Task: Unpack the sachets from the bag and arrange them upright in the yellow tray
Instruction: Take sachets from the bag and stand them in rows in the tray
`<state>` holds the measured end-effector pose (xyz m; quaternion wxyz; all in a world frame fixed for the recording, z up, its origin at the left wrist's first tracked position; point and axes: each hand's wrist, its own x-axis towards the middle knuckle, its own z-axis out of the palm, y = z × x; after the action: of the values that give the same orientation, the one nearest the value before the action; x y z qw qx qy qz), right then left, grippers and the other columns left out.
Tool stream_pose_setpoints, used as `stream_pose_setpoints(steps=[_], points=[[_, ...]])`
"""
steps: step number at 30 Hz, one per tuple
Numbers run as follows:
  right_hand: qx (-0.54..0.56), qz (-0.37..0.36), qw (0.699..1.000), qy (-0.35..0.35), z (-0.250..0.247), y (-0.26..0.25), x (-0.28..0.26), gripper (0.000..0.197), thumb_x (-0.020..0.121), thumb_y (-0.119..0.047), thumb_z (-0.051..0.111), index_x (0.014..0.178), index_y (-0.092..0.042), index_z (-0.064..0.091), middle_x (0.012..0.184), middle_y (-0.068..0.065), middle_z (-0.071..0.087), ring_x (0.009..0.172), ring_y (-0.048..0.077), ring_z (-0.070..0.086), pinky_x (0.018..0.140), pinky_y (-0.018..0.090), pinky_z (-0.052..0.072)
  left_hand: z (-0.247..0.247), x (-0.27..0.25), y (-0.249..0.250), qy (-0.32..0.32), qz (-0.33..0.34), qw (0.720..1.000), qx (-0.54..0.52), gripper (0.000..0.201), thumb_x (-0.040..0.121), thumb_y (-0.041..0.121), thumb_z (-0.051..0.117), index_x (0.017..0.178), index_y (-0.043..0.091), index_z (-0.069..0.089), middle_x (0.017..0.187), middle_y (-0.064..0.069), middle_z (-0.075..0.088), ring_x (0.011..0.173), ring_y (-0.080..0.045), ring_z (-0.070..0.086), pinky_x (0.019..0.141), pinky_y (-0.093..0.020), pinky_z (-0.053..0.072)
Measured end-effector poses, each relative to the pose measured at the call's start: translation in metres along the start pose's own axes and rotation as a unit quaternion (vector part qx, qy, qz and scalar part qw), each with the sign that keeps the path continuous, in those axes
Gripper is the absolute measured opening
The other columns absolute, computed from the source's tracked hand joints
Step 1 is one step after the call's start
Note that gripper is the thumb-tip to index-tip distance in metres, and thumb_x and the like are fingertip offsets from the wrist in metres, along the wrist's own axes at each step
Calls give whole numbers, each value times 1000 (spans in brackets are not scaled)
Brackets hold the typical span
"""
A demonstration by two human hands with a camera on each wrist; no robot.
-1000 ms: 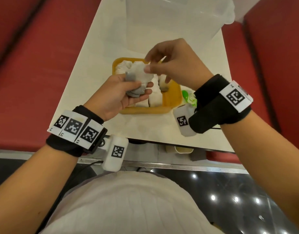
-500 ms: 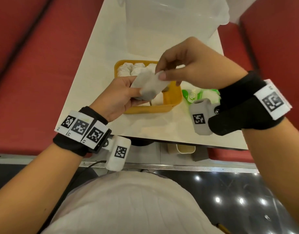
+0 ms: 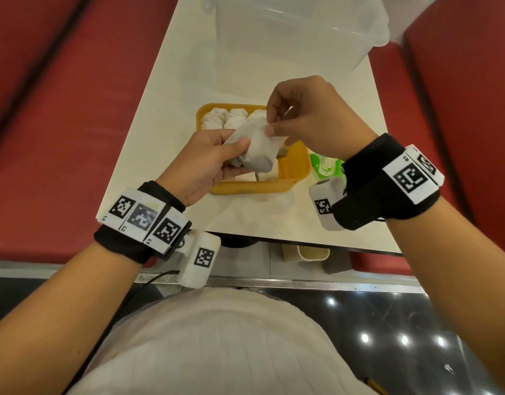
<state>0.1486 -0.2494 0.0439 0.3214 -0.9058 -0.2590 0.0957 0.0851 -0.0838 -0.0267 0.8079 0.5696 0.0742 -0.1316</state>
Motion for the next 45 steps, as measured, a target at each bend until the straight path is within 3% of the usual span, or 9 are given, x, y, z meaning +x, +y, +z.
stream_pose_setpoints(steps=[4,10,16,19,23,33,38,41,45], points=[[65,13,998,5,6,5,5,13,80,-1,72,84,-8,61,88,4,59,68,18,67,55,24,56,1,7,0,34,26,999,1,14,97,9,52,102,11,65,102,-7,69,91,-16,68,71,-23,57],[130,65,989,17,1,23,10,24,76,5,73,96,-5,66,84,18,62,69,27,68,63,34,60,-14,18,1,87,43,995,-17,19,92,9,61,110,4,64,101,-11,71,88,-16,71,75,-24,58],[-86,52,995,-26,-17,39,16,14,77,0,72,85,-12,69,70,-6,62,54,5,60,60,15,54,-21,25,4,114,51,992,1,15,93,7,61,107,6,63,95,-11,70,82,-16,72,75,-24,58],[-148,56,984,-79,-10,50,22,10,80,-2,71,87,-9,70,75,0,63,58,11,57,60,22,51,-19,27,1,114,46,992,6,21,93,6,61,113,3,62,99,-12,70,84,-17,72,77,-25,58],[-267,55,953,-135,10,72,39,10,82,-7,68,83,-17,65,87,3,64,81,22,58,67,28,40,-17,29,-3,118,38,992,11,27,93,7,61,119,-1,59,101,-13,69,86,-18,71,77,-25,58],[-322,26,940,-110,19,85,54,24,85,-1,51,95,-16,67,97,9,64,87,30,58,66,31,40,-23,35,-4,119,-2,993,7,23,100,7,48,120,-1,56,108,-18,67,100,-27,69,86,-32,58],[-252,10,967,-42,15,75,59,25,85,-12,64,110,-15,65,109,7,62,94,22,57,75,29,45,-22,36,-3,103,9,994,26,24,98,5,49,121,1,58,117,-16,65,105,-27,68,88,-33,57],[-96,-11,995,13,14,48,53,27,85,-29,69,106,-12,67,95,1,66,80,13,61,73,23,53,-18,36,-1,93,20,995,35,19,96,7,54,113,4,62,118,-17,66,108,-29,67,86,-32,57],[111,12,994,8,17,22,40,25,82,-25,73,96,-5,70,77,3,68,70,14,67,59,32,59,-10,36,1,91,41,994,40,20,94,10,59,111,1,64,113,-20,68,107,-31,66,85,-33,58]])
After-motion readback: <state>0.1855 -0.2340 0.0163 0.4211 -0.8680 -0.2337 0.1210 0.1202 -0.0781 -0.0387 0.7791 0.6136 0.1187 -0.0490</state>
